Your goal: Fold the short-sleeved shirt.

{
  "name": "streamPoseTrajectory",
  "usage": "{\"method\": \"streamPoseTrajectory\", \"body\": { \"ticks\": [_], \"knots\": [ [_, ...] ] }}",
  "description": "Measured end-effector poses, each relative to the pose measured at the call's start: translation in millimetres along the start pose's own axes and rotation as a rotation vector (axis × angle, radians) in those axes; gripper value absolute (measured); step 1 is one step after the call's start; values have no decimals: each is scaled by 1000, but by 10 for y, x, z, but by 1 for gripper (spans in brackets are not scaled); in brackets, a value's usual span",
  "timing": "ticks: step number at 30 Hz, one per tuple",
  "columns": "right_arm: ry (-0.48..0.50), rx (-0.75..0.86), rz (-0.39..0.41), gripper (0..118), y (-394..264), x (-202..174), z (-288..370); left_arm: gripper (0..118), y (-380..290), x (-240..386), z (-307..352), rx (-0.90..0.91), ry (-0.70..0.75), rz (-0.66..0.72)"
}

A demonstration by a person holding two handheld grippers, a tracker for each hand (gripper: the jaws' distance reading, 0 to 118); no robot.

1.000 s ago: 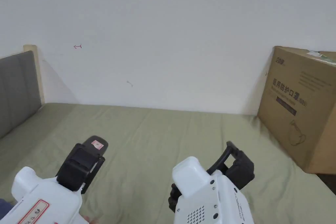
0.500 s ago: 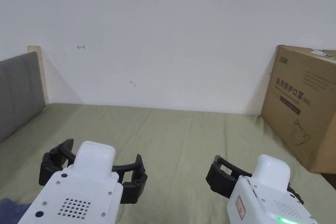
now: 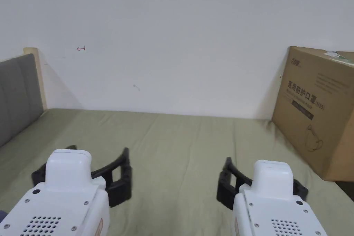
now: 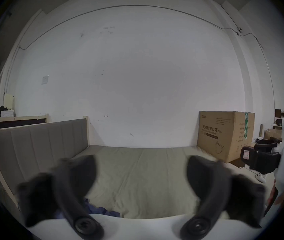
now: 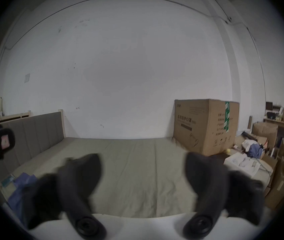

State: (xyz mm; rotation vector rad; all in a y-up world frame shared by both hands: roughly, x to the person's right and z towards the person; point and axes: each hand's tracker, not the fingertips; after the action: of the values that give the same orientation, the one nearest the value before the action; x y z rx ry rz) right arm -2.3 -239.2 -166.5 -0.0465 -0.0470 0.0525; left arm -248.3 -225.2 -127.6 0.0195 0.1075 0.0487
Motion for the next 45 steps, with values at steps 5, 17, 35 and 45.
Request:
{"method": "streamPoseTrajectory", "body": {
  "ticks": [5, 17, 35, 45],
  "knots": [
    [-34, -28, -31, 1, 33, 39, -27, 0, 8, -30, 3, -14, 0, -23],
    [42, -15, -7, 0, 115, -149, -15, 0, 104, -284, 33, -64, 106, 17],
    [521, -52, 64, 0, 6, -1654, 215, 0, 178, -1706, 832, -127, 543, 10],
    [495, -146, 101, 0, -173, -1600, 29, 0, -825, -2423, -222, -539, 440, 190]
  ]
}}
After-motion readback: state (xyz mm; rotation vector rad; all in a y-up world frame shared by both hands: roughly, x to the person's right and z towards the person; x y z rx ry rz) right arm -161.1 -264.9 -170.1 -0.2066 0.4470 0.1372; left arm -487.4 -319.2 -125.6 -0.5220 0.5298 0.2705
